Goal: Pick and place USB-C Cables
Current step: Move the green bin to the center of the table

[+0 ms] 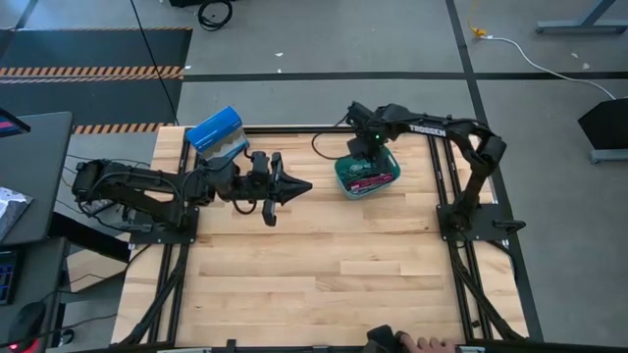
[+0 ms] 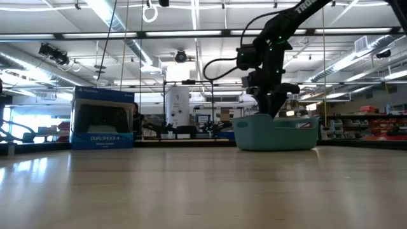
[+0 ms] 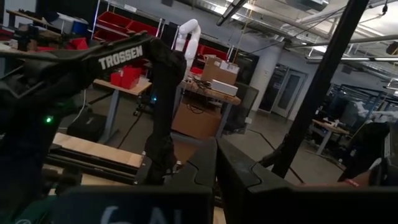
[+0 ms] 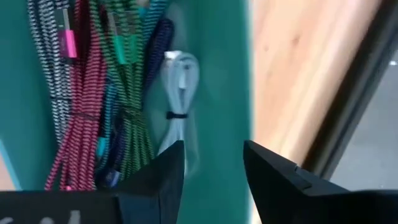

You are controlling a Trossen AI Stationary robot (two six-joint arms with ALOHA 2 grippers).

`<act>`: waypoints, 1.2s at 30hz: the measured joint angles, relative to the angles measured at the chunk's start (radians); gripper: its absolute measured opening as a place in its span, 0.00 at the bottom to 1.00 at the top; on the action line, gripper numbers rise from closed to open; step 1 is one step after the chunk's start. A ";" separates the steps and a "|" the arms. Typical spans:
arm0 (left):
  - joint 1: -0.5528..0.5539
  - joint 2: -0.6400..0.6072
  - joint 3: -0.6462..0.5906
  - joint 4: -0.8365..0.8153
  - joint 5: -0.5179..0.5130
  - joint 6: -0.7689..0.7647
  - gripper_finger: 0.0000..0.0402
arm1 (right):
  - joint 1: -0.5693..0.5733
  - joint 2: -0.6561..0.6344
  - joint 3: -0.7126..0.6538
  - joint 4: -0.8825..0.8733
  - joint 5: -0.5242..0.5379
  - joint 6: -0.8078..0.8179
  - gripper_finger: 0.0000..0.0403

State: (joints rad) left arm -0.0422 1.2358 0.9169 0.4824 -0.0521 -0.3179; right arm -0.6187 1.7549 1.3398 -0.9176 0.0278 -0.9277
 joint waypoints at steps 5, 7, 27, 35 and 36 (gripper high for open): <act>-0.002 0.000 0.000 0.000 0.000 -0.001 0.04 | 0.017 0.036 0.000 0.019 0.019 0.001 0.43; -0.002 0.000 0.000 0.000 0.000 -0.008 0.04 | 0.016 0.046 0.000 0.022 0.023 0.015 0.42; -0.008 0.000 0.000 0.000 0.005 -0.012 0.04 | 0.012 0.071 0.020 0.131 0.050 0.083 0.39; -0.008 0.000 0.000 0.000 0.005 -0.019 0.04 | 0.005 0.127 0.019 0.022 0.016 0.167 0.35; -0.008 0.000 0.000 0.000 0.005 -0.019 0.04 | 0.008 0.126 0.019 0.024 0.005 0.190 0.33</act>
State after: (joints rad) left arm -0.0498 1.2358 0.9169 0.4820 -0.0475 -0.3367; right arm -0.6109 1.8810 1.3590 -0.8936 0.0325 -0.7375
